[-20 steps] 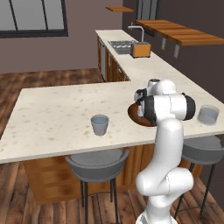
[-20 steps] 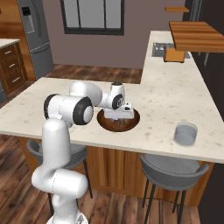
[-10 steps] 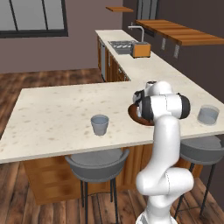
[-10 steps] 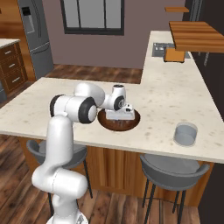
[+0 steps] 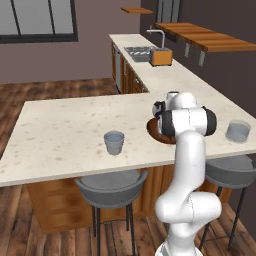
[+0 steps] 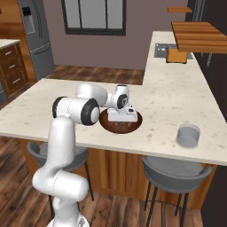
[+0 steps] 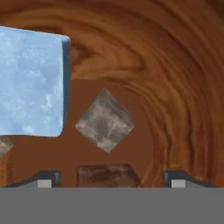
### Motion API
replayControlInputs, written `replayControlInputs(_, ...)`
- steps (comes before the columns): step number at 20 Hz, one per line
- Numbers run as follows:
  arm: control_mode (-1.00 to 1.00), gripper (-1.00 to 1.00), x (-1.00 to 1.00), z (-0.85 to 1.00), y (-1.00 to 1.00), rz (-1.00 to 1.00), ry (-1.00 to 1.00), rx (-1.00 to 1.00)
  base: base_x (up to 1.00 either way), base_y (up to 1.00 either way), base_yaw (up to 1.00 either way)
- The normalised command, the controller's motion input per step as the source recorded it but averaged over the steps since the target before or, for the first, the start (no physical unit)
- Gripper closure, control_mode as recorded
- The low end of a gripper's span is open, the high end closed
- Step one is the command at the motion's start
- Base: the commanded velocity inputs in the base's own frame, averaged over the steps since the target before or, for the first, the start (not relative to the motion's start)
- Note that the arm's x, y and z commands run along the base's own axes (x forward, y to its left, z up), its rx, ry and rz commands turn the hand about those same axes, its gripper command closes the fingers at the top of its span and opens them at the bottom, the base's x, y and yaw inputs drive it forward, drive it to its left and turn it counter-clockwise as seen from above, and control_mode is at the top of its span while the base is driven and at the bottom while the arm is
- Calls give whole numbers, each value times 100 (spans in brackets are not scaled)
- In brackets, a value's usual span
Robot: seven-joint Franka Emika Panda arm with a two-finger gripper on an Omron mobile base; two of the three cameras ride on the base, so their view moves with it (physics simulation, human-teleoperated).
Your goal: There are four ice cubes in the ice bowl. Place two ice cubes in each glass of water.
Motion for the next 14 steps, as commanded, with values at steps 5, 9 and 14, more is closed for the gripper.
replayControlInputs(5,-100,100,-39,-14,-10,0,4,0,0,0,0)
replayControlInputs(9,-100,100,-2,2,0,0,0,0,0,0,0)
replayControlInputs(14,-100,100,-39,98,37,-5,-12,2,0,0,0)
